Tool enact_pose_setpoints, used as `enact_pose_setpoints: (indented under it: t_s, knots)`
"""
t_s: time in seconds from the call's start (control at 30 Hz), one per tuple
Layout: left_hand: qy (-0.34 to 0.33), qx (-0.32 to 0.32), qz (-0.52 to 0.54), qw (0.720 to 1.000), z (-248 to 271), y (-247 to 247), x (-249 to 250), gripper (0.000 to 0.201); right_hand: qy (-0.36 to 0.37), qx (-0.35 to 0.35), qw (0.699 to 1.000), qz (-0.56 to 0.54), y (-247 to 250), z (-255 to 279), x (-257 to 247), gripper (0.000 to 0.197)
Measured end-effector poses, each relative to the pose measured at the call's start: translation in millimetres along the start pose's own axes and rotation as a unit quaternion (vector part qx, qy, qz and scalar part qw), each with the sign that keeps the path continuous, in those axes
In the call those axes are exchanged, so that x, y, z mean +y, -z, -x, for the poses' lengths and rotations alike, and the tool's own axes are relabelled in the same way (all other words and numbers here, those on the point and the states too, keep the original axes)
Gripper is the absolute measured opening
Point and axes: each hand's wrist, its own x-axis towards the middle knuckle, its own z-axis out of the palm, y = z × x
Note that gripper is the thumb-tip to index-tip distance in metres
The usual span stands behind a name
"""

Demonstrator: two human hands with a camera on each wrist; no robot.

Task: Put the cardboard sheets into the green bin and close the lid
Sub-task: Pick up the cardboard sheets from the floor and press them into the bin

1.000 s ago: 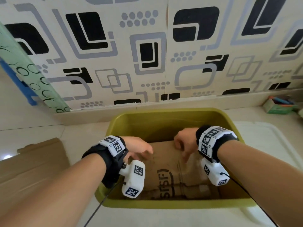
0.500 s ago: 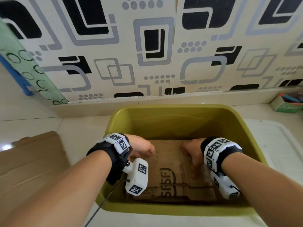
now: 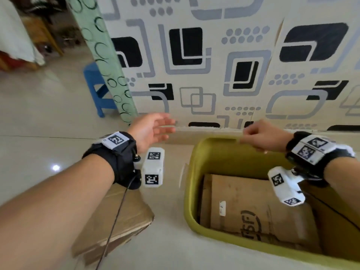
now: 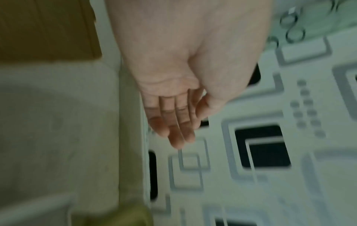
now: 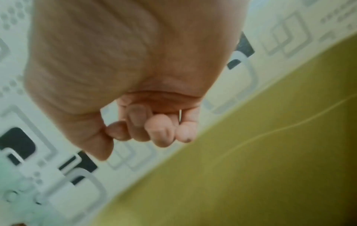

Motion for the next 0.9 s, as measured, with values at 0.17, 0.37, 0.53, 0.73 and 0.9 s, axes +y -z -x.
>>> enact_pose_setpoints:
  t_s: [0.17, 0.37, 0.53, 0.73, 0.9]
  knots:
    - [0.034, 0.175, -0.067, 0.982, 9.7, 107.4, -23.1, 0.031, 0.090, 0.069, 0.983, -0.144, -25.2, -13.5, -95.3, 0.037]
    - [0.146, 0.287, -0.167, 0.932, 22.6, 201.4, -86.1, 0.044, 0.093, -0.060, 0.984, -0.142, -128.5, -52.5, -194.1, 0.028]
    - [0.204, 0.315, -0.174, 0.911, 27.1, 239.6, -128.6, 0.057, 0.010, -0.146, 0.987, -0.071, -239.0, -86.2, -211.3, 0.031]
    - [0.285, 0.310, -0.064, 0.905, 24.9, 259.3, -186.1, 0.064, -0.088, -0.207, 0.973, 0.044, -317.1, -96.7, -190.2, 0.040]
    - [0.283, 0.301, -0.007, 0.911, 21.0, 265.1, -217.0, 0.061, -0.144, -0.182, 0.971, 0.052, -340.0, -93.7, -174.2, 0.054]
